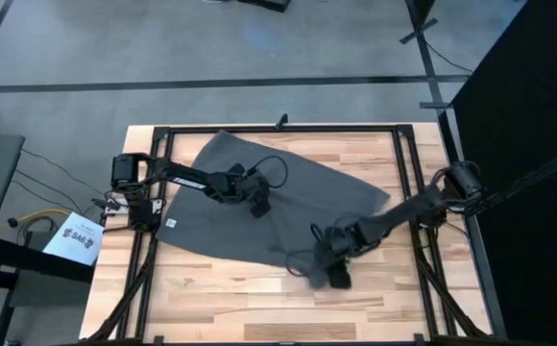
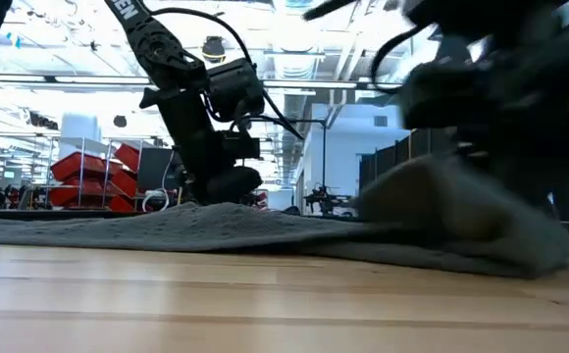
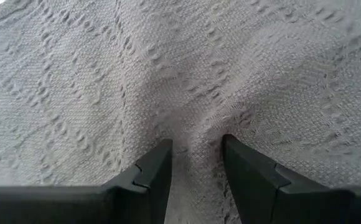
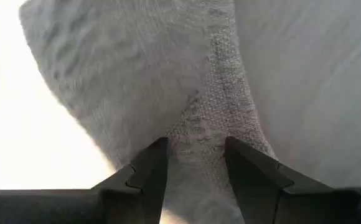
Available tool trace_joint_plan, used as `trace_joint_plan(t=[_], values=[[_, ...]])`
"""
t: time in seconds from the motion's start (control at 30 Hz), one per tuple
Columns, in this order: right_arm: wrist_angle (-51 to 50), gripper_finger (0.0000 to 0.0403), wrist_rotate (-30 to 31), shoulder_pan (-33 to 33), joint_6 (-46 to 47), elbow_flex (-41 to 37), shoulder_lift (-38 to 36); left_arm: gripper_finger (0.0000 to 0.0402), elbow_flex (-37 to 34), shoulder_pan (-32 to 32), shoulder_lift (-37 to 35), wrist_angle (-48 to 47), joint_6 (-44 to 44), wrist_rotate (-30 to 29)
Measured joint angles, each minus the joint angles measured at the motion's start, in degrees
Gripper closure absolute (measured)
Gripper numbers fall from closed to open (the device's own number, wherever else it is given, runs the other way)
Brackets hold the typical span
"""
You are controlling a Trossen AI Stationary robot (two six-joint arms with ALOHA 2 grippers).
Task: Roll towel
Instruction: Roll the gray towel
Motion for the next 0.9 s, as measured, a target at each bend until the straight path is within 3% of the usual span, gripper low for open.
trace_joint_plan(t=[0.23, 0.37, 0.67, 0.77, 0.9], values=[[-13.66, 0.0255, -1.78, 13.10, 23.92, 0.00, -3.40, 0.0272, -0.29, 0.02, -1.51, -3.61, 2.26, 0.17], [-16.29, 0.0255, 0.56, 16.40, 30.85, 0.00, -6.42, 0.0272, -0.29, 0.02, -1.55, -3.99, 2.87, 0.23], [-14.85, 0.0255, 17.66, 10.47, 20.98, 0.00, -9.01, 0.0272, -0.51, -0.68, -5.66, -6.53, 2.00, 3.82], [-10.59, 0.0255, 19.17, 6.85, 15.19, 0.00, -7.77, 0.0272, -0.90, -0.70, -9.26, -8.21, 1.76, 7.81], [-8.22, 0.0255, 18.02, 5.36, 11.19, -0.35, -6.31, 0.0272, -0.59, -1.50, -15.41, -10.81, 1.47, 8.04]])
